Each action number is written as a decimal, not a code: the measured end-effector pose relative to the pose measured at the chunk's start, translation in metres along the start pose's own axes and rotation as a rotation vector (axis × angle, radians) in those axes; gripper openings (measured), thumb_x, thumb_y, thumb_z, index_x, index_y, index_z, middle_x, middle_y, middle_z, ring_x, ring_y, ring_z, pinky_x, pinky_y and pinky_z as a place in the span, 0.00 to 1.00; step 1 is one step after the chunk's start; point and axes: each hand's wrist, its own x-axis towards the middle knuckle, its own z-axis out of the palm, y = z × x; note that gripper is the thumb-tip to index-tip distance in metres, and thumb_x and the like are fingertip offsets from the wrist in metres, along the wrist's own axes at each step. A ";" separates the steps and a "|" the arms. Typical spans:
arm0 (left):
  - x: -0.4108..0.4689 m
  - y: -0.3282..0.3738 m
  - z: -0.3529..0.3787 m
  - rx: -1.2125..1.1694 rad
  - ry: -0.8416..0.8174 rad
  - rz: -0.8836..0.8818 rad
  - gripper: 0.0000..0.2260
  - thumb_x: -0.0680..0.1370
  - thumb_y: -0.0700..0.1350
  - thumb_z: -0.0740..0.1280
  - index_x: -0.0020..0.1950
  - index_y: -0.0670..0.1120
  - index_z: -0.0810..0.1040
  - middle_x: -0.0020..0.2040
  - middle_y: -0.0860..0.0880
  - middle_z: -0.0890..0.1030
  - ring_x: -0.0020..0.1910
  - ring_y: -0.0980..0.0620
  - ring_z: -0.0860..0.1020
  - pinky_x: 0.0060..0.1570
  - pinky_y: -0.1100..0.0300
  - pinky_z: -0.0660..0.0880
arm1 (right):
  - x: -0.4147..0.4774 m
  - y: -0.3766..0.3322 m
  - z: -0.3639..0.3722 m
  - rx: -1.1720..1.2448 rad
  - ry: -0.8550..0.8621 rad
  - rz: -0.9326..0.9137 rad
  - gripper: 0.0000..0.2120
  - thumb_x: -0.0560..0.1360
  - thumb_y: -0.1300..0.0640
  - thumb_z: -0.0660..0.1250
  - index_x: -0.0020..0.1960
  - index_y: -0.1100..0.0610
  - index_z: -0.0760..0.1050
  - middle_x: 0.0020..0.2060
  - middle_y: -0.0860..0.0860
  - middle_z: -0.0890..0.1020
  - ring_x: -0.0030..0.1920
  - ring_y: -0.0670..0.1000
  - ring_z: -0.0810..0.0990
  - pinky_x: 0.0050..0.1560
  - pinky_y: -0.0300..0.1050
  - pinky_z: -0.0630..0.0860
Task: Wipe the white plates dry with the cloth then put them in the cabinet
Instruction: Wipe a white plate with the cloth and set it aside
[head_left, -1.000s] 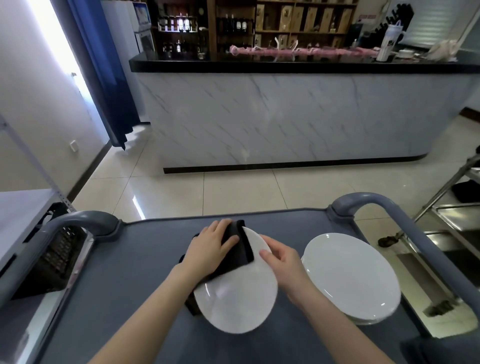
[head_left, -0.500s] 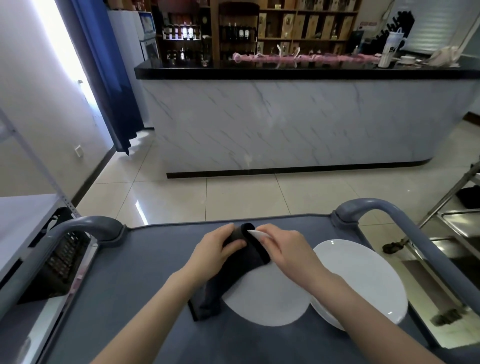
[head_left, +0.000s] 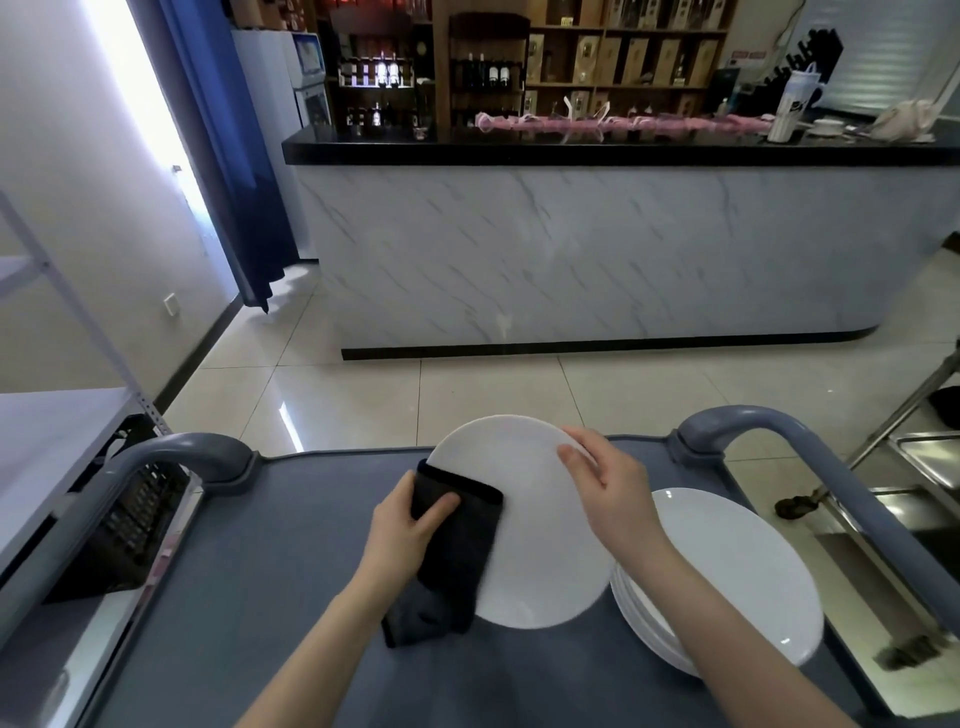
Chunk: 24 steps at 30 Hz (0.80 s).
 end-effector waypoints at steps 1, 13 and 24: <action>0.002 0.005 -0.002 0.038 -0.046 0.047 0.05 0.76 0.46 0.72 0.50 0.53 0.77 0.44 0.60 0.83 0.44 0.63 0.80 0.39 0.70 0.75 | 0.004 -0.003 -0.003 -0.062 -0.070 -0.036 0.08 0.81 0.57 0.64 0.57 0.53 0.80 0.42 0.41 0.84 0.44 0.41 0.79 0.46 0.29 0.71; 0.004 0.011 0.006 0.086 0.143 0.011 0.09 0.77 0.53 0.69 0.40 0.51 0.73 0.36 0.55 0.80 0.37 0.57 0.77 0.35 0.62 0.71 | -0.018 -0.002 0.020 0.083 0.003 0.022 0.08 0.81 0.58 0.64 0.53 0.50 0.81 0.42 0.41 0.85 0.45 0.43 0.82 0.48 0.38 0.76; -0.011 0.019 -0.019 -0.058 0.172 0.051 0.08 0.79 0.46 0.68 0.39 0.51 0.75 0.35 0.54 0.80 0.34 0.58 0.77 0.36 0.63 0.74 | 0.006 -0.006 -0.003 0.047 -0.265 0.049 0.10 0.72 0.40 0.67 0.49 0.41 0.70 0.39 0.38 0.81 0.40 0.38 0.79 0.37 0.30 0.72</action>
